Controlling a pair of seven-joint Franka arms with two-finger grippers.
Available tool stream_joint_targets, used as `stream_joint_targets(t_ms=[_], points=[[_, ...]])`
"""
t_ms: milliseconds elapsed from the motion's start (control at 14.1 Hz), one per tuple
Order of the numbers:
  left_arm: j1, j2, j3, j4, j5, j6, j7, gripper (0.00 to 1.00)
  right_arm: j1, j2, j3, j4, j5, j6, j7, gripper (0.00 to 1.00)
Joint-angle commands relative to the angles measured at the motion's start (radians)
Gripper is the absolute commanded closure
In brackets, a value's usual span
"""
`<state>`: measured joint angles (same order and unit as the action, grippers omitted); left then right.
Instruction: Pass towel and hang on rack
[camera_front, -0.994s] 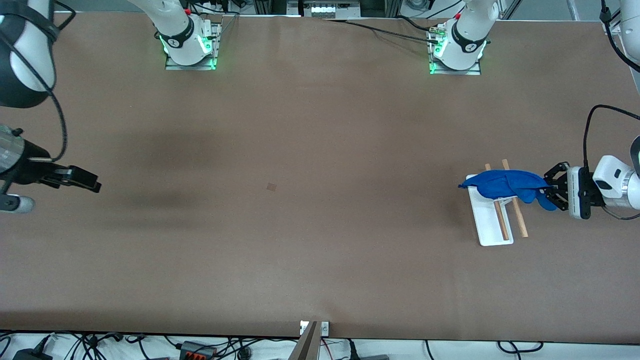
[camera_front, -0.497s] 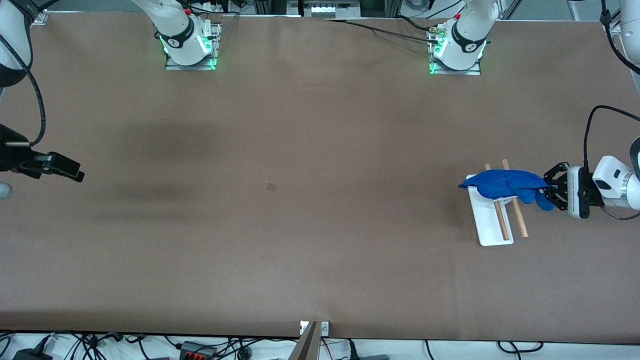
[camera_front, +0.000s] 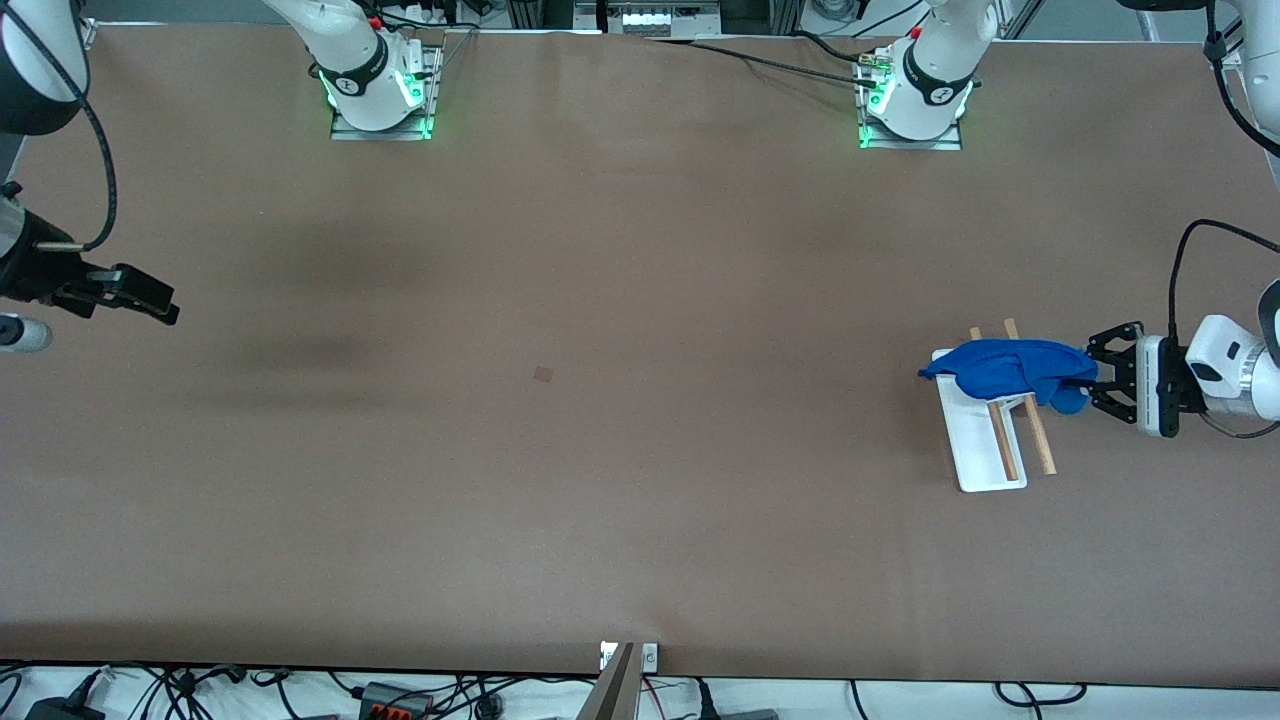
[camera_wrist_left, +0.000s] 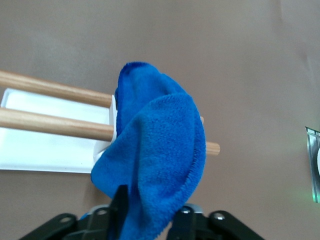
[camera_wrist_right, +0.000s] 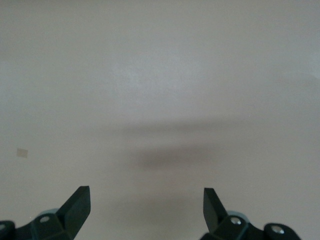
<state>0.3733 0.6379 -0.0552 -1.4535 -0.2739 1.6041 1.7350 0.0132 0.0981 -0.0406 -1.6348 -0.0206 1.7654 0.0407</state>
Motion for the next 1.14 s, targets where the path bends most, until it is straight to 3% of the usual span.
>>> stream_joint_targets(t_ms=[0,426,923,1065], points=[[0.015,0.008,-0.011,0.033,0.013,-0.026,0.014,0.0,-0.021,-0.098,0.022,-0.137,-0.018,0.06,-0.013,0.0],[0.026,-0.009,-0.005,0.117,0.051,-0.211,0.0,0.0,-0.027,-0.078,0.021,-0.039,-0.018,-0.006,-0.071,0.0],[0.018,-0.021,-0.012,0.166,0.058,-0.263,-0.106,0.0,-0.033,-0.075,0.015,-0.03,-0.004,-0.02,-0.084,0.0],[0.015,-0.021,-0.018,0.234,0.064,-0.312,-0.187,0.0,-0.033,-0.075,0.013,-0.019,-0.004,-0.027,-0.085,0.0]])
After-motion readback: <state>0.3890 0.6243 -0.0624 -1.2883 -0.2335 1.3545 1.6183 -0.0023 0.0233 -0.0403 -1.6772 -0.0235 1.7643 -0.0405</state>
